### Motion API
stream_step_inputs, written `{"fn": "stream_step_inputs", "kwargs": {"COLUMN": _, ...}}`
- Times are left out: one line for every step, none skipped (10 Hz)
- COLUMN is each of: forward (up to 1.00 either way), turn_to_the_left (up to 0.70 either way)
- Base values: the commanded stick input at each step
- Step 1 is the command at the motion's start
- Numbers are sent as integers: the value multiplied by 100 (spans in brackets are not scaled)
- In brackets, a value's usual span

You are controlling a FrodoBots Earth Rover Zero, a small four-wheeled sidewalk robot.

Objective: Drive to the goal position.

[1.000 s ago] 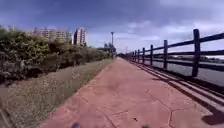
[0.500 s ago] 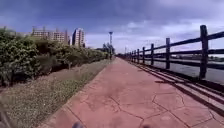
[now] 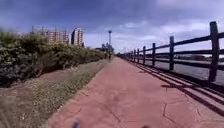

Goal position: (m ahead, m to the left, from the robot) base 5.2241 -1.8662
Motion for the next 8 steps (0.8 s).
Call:
{"fn": "stream_step_inputs", "kwargs": {"forward": 70, "turn_to_the_left": 0}}
{"fn": "stream_step_inputs", "kwargs": {"forward": 70, "turn_to_the_left": 0}}
{"fn": "stream_step_inputs", "kwargs": {"forward": 70, "turn_to_the_left": 0}}
{"fn": "stream_step_inputs", "kwargs": {"forward": 70, "turn_to_the_left": 0}}
{"fn": "stream_step_inputs", "kwargs": {"forward": 70, "turn_to_the_left": 0}}
{"fn": "stream_step_inputs", "kwargs": {"forward": 70, "turn_to_the_left": 0}}
{"fn": "stream_step_inputs", "kwargs": {"forward": 70, "turn_to_the_left": 0}}
{"fn": "stream_step_inputs", "kwargs": {"forward": 70, "turn_to_the_left": 0}}
